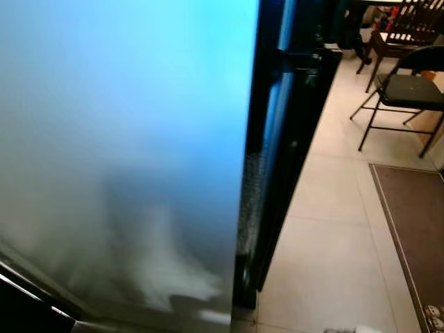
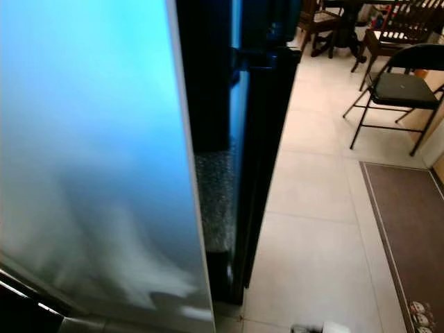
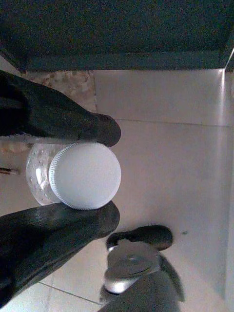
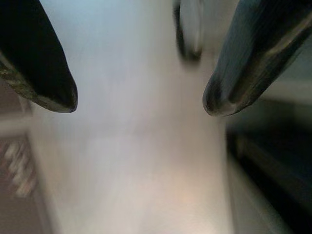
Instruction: Restocking fridge
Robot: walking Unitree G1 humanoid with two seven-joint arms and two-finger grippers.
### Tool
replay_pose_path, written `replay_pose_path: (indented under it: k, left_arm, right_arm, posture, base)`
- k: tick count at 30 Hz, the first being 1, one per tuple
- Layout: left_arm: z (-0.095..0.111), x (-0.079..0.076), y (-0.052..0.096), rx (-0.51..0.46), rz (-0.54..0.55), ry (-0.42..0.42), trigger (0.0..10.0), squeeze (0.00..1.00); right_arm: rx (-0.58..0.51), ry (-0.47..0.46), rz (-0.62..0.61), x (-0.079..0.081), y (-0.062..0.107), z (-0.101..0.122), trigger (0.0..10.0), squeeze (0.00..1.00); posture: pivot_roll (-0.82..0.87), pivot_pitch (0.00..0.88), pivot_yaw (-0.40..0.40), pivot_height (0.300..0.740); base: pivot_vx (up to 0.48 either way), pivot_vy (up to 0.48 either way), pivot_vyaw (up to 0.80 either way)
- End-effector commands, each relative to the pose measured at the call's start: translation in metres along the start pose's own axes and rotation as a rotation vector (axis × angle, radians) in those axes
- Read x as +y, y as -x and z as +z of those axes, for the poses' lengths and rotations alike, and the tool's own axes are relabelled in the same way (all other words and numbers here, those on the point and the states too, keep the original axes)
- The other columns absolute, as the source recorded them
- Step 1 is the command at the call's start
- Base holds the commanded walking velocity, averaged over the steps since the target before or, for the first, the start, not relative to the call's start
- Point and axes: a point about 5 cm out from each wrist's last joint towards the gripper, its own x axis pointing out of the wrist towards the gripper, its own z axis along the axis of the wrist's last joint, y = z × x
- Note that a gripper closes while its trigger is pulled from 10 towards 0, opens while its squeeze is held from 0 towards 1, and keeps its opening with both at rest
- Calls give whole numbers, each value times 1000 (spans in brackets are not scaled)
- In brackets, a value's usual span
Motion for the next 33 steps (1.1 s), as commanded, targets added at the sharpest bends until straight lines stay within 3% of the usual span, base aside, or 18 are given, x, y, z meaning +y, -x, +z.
replay_pose_path:
  k: [1,7,12,15,21,28,33]
  left_arm:
    - [-2,1,1,4,7,2,10000,0]
    - [-1,2,0,-2,10,6,10000,0]
    - [1,-1,0,-9,7,7,10000,0]
    - [4,-3,-1,-16,14,19,10000,0]
    - [6,-5,-1,-17,11,19,10000,0]
    - [11,-10,-3,-23,6,18,10000,0]
    - [13,-10,-3,-25,5,20,10000,0]
  right_arm:
    - [-344,-2,-17,-3,-17,88,10000,0]
    - [-509,129,-8,6,-10,109,10000,0]
    - [-610,157,24,13,-2,123,10000,0]
    - [-678,221,181,29,11,129,10000,0]
    - [-745,234,416,45,34,135,10000,0]
    - [-789,255,467,57,47,157,10000,0]
    - [-808,184,477,68,47,173,10000,0]
  posture:
    - [-11,0,0,740]
    - [-18,0,-2,740]
    - [-11,0,-11,740]
    - [-14,0,-16,740]
    - [-20,0,-18,740]
    - [-22,0,-24,740]
    - [-15,0,-33,740]
  base:
    - [0,0,0]
    - [0,0,0]
    - [0,0,0]
    - [0,0,0]
    - [0,0,0]
    - [0,0,0]
    - [0,0,0]
